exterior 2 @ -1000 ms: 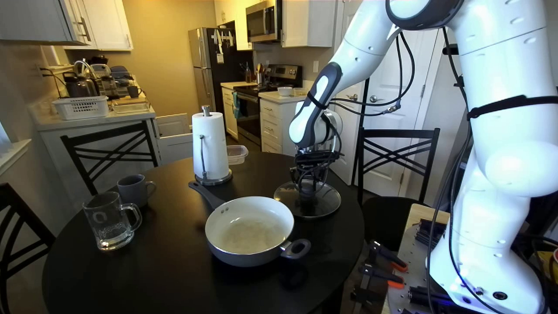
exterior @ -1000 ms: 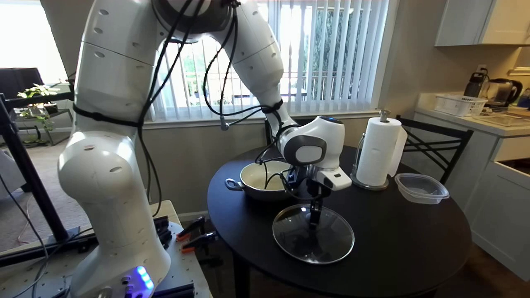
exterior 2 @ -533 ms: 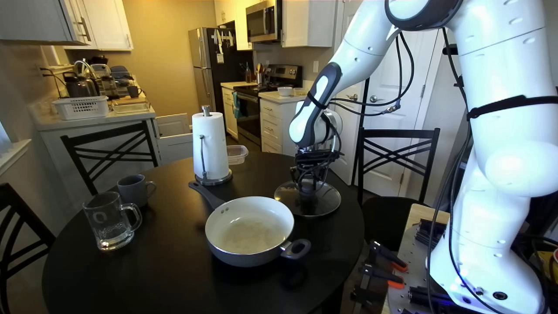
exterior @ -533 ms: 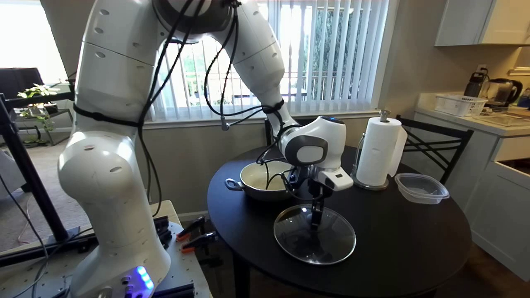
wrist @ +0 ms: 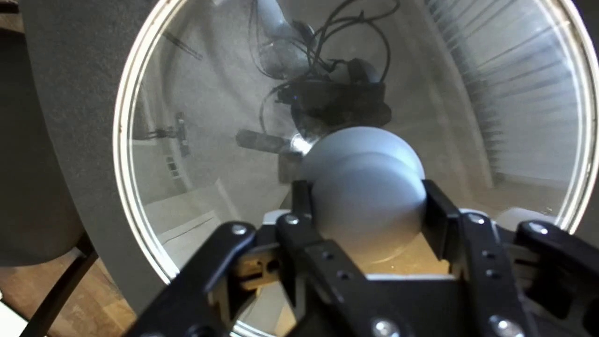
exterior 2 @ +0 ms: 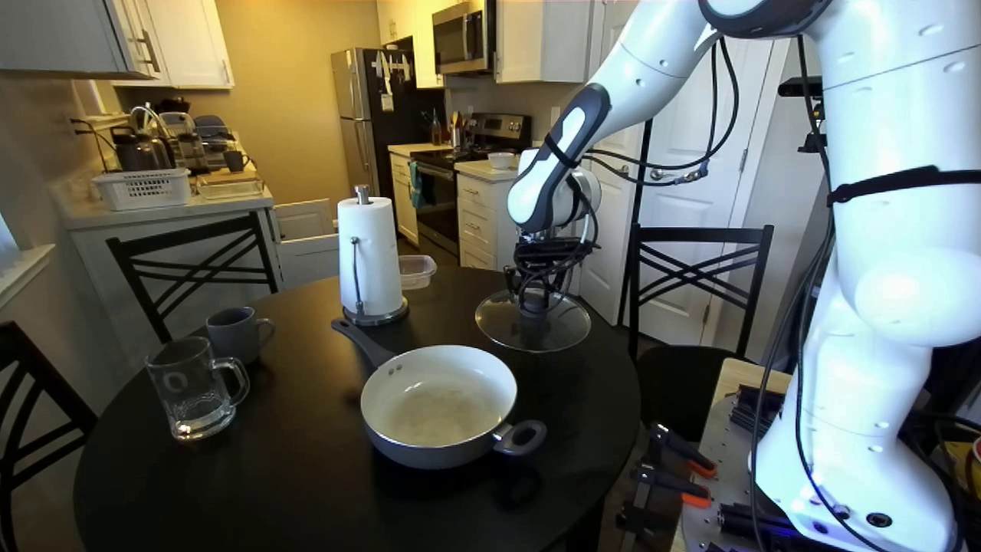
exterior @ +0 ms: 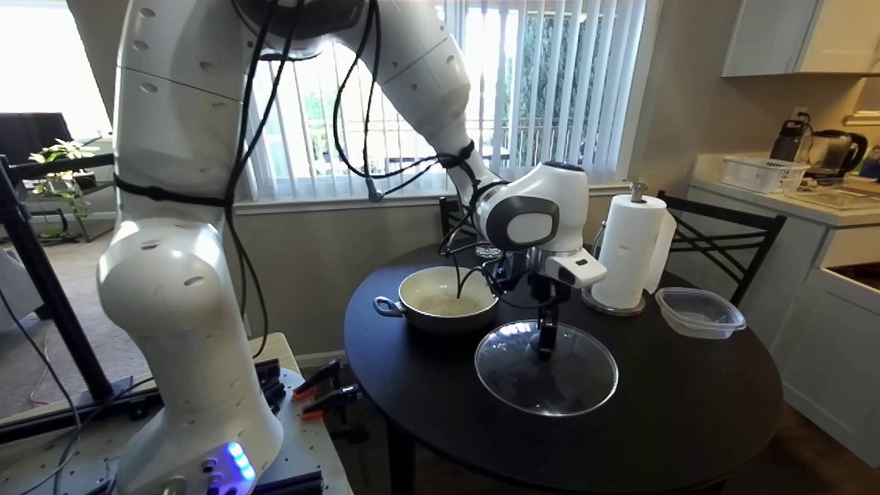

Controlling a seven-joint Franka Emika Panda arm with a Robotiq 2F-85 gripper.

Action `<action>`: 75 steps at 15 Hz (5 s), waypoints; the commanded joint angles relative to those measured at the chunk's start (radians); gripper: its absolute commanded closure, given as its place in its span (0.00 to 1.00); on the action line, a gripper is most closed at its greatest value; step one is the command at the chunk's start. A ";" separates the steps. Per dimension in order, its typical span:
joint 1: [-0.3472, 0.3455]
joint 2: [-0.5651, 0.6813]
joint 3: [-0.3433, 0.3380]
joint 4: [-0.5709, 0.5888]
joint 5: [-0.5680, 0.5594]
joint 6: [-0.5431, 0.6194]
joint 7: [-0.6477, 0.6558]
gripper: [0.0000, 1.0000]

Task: Place the lid on the pan

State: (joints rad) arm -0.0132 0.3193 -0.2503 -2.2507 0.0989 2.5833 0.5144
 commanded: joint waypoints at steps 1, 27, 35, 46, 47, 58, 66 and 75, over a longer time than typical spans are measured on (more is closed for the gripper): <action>0.052 -0.121 -0.025 -0.027 -0.147 -0.045 0.076 0.67; 0.167 -0.173 0.345 0.017 -0.234 -0.244 0.073 0.67; 0.211 -0.120 0.369 0.020 -0.188 -0.150 0.079 0.67; 0.214 -0.040 0.365 0.068 -0.099 -0.162 0.039 0.67; 0.214 -0.042 0.363 0.071 -0.092 -0.162 0.035 0.67; 0.227 -0.002 0.341 0.096 -0.093 -0.137 0.058 0.67; 0.238 -0.001 0.318 0.093 -0.109 -0.092 0.082 0.67; 0.269 -0.003 0.276 0.080 -0.181 -0.047 0.121 0.67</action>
State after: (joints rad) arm 0.2308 0.3248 0.0549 -2.1613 -0.0317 2.5011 0.5948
